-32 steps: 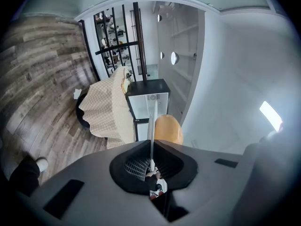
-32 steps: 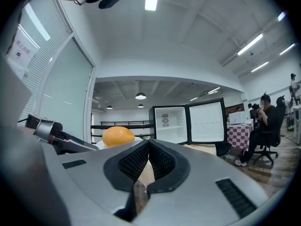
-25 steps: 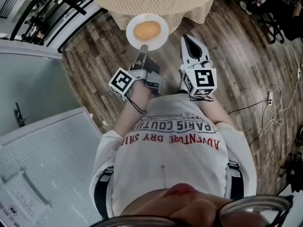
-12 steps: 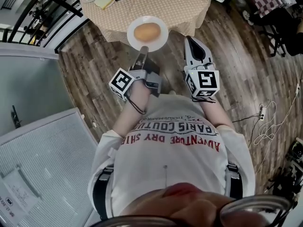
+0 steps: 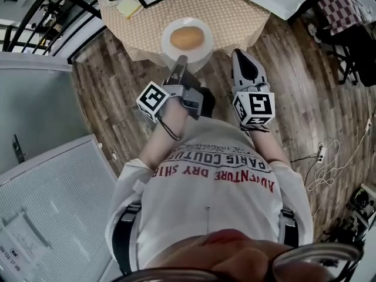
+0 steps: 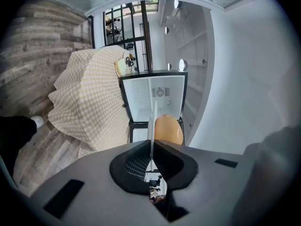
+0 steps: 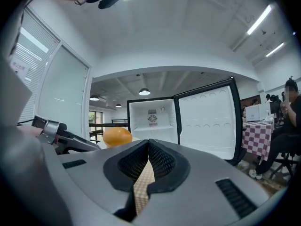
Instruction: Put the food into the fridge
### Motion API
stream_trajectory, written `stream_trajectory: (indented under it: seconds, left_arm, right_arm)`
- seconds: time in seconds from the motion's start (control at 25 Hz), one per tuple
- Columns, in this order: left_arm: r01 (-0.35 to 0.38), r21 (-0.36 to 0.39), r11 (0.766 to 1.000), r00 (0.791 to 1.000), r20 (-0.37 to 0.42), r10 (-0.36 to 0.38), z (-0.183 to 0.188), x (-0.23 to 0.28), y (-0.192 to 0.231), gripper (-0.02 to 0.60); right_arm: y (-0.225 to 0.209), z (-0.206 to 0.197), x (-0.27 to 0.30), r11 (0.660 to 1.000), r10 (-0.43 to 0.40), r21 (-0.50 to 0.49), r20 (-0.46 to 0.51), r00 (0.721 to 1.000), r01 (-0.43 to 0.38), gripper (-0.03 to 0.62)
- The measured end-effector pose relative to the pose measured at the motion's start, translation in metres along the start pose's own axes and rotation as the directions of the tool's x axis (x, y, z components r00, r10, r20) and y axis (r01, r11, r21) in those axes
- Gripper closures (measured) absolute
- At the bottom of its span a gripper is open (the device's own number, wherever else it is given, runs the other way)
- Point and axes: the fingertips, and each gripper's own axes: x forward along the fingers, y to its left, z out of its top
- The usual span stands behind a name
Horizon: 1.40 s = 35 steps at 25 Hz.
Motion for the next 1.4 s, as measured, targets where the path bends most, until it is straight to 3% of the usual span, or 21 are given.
stream_trajectory:
  seconds: [0.32,0.6,0.96,1.4]
  left_arm:
    - [0.014,-0.036,0.999,0.999,-0.029,-0.015,0.038,0.108,-0.018,0.546]
    - [0.037,-0.029,0.999,0.999,-0.010,-0.037,0.107,0.181,-0.030,0.546]
    - [0.042,-0.030,0.999,0.997,0.062,-0.040,0.142,0.224,-0.031,0.546]
    - [0.039,-0.045,0.998,0.971,0.239,-0.027,0.168,0.269,-0.033,0.546]
  right_arm:
    - [-0.041,0.019,0.101,1.000,-0.013,-0.016,-0.028,1.000,0.012,0.572]
    - [-0.046,0.031,0.207,1.000,0.004,-0.021,-0.036,0.999,-0.005,0.572]
    - [-0.053,0.025,0.268,0.997,0.073,-0.016,-0.056,0.996,-0.073,0.572]
    - [-0.061,0.020,0.337,0.965,0.258,-0.012,-0.102,0.961,-0.261,0.572]
